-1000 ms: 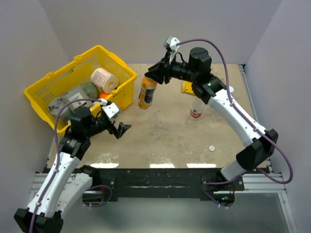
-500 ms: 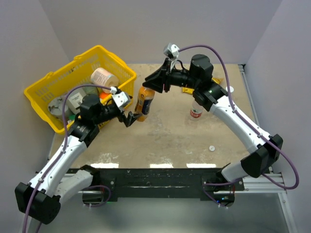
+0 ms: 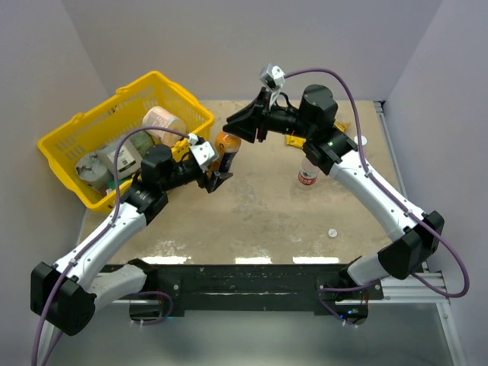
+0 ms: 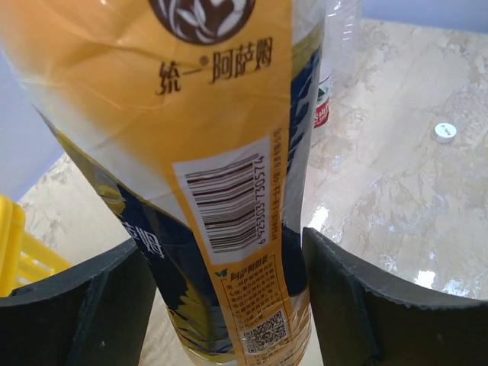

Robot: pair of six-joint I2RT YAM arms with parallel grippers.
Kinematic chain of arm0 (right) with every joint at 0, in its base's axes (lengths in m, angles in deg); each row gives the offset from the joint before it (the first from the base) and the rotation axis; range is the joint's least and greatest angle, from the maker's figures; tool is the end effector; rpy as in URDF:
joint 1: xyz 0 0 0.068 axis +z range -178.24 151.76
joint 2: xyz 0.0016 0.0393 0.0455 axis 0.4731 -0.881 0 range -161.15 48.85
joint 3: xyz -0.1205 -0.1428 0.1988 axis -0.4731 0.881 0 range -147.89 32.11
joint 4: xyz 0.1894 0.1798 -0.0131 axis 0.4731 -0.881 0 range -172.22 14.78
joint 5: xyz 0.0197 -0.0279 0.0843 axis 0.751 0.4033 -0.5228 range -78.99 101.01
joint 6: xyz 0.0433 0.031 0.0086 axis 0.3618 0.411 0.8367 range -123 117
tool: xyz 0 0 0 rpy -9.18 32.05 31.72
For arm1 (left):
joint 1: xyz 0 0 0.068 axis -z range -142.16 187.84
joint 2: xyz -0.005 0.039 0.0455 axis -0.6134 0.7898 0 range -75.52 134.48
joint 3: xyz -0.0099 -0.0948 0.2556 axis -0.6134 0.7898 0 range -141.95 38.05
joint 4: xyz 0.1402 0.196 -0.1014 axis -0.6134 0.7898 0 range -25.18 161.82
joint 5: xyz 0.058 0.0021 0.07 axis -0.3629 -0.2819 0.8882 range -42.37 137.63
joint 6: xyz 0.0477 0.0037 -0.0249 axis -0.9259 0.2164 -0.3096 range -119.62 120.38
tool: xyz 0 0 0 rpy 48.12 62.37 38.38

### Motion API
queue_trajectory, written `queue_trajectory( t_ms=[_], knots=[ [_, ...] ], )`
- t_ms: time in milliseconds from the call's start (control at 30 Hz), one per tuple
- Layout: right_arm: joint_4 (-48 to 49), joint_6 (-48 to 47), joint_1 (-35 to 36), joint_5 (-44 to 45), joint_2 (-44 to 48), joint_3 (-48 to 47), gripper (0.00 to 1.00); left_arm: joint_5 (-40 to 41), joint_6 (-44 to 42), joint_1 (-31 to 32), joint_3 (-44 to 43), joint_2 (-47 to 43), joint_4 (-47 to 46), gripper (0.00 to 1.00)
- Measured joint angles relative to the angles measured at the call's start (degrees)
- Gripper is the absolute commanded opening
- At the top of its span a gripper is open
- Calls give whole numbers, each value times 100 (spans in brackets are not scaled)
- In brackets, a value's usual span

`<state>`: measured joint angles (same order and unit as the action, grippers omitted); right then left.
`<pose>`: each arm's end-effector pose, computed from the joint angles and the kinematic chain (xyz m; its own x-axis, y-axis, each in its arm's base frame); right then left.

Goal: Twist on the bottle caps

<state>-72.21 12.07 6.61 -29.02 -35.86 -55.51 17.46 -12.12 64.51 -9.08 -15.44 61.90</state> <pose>0.2644 0.2119 0.4592 -0.1687 0.1253 -0.9777 -0.9515 0.2384 0.1947 0.2098 -0.1255 0.3277 0.0277 0.1954 -0.9803 0.8444 0.5203 0.1276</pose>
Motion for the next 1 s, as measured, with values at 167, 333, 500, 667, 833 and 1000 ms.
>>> queue_trajectory(
  t_ms=[167, 333, 500, 667, 833, 1000],
  knots=[
    [0, -7, -2, 160, 66, 87, 73, -4, -11, 2, 0, 24, -37, 57],
    [-345, -92, -157, 476, 232, 120, 99, 20, -13, 2, 0, -11, -39, 36],
    [-774, -295, -1141, 610, 494, 101, 99, 57, -28, 2, 83, -136, -26, 31],
    [-2330, -2420, -1840, 551, 1049, 111, 88, 52, -129, 2, 197, -190, 157, 0],
    [-4601, -5687, -1956, 614, 2439, 1434, 79, 35, -295, 2, 223, -188, 302, 0],
    [-6288, -7809, -2634, 960, 2859, 2844, 73, 39, -369, 2, 476, -212, 326, 0]
  ],
)
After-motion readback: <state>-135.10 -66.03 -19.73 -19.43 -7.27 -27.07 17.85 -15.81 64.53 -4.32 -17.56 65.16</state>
